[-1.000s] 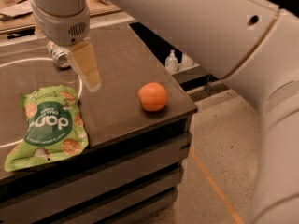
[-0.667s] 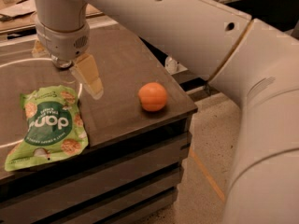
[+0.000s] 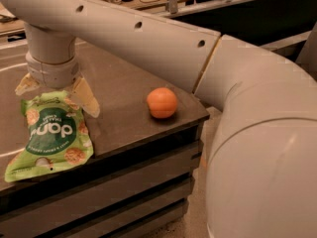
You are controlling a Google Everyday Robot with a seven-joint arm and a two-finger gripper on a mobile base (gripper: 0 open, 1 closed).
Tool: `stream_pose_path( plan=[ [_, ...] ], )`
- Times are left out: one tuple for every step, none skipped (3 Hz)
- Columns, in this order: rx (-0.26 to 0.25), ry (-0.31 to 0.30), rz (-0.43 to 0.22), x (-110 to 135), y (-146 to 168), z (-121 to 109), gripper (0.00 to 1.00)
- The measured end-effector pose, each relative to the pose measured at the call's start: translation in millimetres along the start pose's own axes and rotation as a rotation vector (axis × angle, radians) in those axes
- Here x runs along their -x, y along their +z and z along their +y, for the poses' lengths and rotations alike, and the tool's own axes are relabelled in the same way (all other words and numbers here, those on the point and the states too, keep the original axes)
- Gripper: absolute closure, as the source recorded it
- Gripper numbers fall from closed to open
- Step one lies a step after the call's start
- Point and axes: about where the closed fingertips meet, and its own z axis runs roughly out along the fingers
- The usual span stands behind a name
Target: Pick green rice chip bag
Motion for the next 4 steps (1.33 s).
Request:
stream_pose_path(
  plan=[
    [-0.02,-0.136,-0.03,14,16,-11,0.0],
    [-0.017,-0.249,-0.071,32,33,-20,0.16],
    [-0.022,-0.305,-0.095,42,43,-25,0.39],
    [-0.022,-0.305,-0.096,42,37,-27,0.62]
  ],
)
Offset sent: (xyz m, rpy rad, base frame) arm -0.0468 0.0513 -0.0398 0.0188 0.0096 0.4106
